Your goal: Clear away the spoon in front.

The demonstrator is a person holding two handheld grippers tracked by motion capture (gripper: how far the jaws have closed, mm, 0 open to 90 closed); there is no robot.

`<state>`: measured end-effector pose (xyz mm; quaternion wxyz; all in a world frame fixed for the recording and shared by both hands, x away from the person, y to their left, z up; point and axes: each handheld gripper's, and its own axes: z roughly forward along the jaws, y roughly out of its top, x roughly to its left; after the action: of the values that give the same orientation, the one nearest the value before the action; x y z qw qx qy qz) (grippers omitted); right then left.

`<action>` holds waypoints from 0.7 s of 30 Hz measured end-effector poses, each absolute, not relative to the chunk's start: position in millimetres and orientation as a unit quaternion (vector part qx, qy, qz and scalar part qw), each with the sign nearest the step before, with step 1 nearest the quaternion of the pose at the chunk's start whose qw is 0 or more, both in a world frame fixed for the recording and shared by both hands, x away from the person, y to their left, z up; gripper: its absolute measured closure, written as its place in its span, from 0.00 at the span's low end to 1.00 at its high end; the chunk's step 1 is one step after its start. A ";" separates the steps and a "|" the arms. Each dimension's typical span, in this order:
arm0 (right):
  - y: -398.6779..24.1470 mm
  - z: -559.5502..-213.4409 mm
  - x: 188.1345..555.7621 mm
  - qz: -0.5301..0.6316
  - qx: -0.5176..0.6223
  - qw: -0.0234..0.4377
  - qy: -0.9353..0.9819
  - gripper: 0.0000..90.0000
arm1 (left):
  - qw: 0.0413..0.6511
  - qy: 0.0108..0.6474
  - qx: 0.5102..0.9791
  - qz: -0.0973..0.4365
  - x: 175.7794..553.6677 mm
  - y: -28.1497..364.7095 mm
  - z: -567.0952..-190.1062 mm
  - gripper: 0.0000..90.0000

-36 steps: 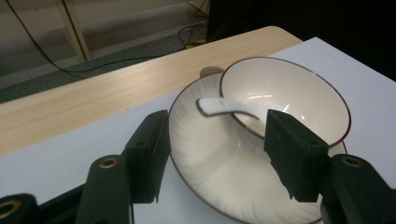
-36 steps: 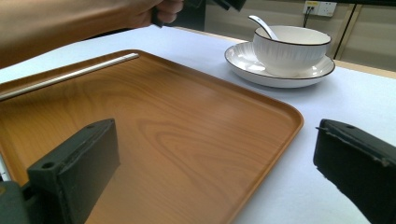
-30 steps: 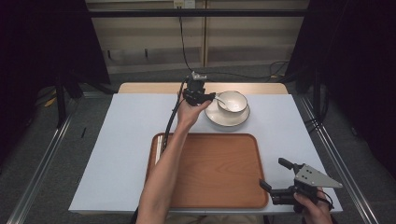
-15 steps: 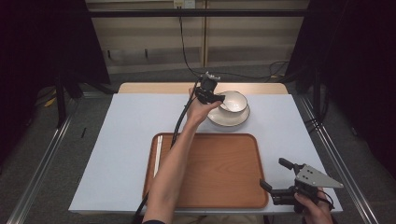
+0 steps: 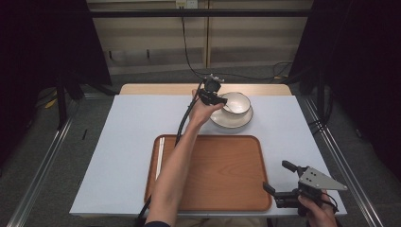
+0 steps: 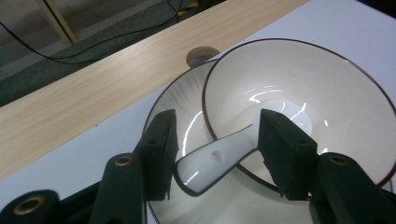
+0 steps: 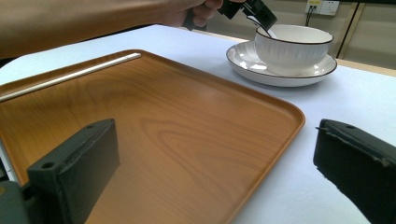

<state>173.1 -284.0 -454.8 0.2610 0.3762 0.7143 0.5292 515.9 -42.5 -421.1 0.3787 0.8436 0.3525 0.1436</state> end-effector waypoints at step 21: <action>-284.2 -454.8 172.4 0.529 0.379 0.261 0.713 0.00 | 0.369 0.339 0.859 0.104 514.7 -37.0 -417.8 0.68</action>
<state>172.4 -284.2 -454.8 0.2612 0.3789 0.7129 0.5291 514.7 -37.0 -417.8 0.3686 0.8592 0.3394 0.1037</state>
